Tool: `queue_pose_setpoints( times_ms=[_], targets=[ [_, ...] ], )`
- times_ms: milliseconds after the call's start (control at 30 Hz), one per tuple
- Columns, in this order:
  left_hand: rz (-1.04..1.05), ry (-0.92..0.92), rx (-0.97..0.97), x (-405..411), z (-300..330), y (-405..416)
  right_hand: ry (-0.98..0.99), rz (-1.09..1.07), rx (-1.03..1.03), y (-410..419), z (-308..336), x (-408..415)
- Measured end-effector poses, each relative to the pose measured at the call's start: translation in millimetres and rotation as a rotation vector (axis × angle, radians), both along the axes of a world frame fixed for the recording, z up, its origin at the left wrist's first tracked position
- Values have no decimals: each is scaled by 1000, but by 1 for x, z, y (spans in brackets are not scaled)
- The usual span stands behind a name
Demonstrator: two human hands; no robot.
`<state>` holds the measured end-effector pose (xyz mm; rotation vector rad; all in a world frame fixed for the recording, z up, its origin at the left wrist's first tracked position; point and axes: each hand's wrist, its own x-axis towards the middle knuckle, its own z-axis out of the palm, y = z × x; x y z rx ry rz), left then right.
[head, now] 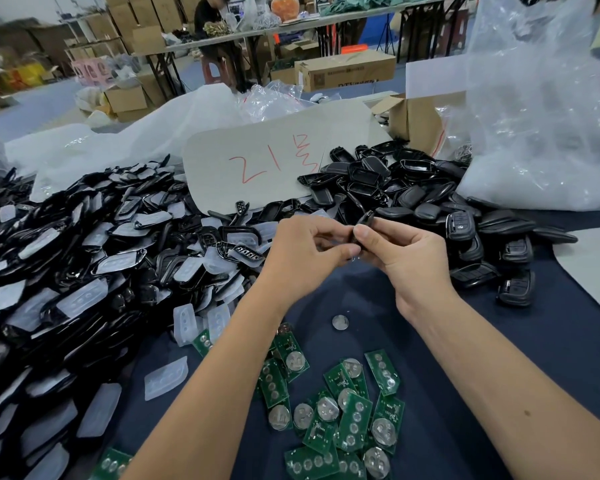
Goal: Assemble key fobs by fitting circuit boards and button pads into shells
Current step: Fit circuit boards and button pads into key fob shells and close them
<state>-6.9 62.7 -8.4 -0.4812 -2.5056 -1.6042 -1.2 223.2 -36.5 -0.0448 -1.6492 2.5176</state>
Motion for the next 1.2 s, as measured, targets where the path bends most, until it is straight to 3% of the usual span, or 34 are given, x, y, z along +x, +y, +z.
queue_pose_setpoints(
  times_ms=[100,233,367,500,633,967,1200],
  targets=[
    [7,105,-141,1,-3,1,-21,-106,145,1,-4,-1],
    [26,-5,-38,0,-11,-2,-15,-158,385,2,-7,-3],
    [-47,-245,209,0,-10,-9,10,-14,389,9,-6,-5],
    [-137,-383,276,-1,-10,-16,94,144,390,16,-6,-7],
    [-206,-413,250,-2,-11,-19,120,185,387,15,-4,-5],
    [-117,-478,302,-5,-12,-21,152,107,355,15,-10,-7],
    [-57,-533,398,-6,-6,-28,198,335,447,25,-6,-6]
  ],
)
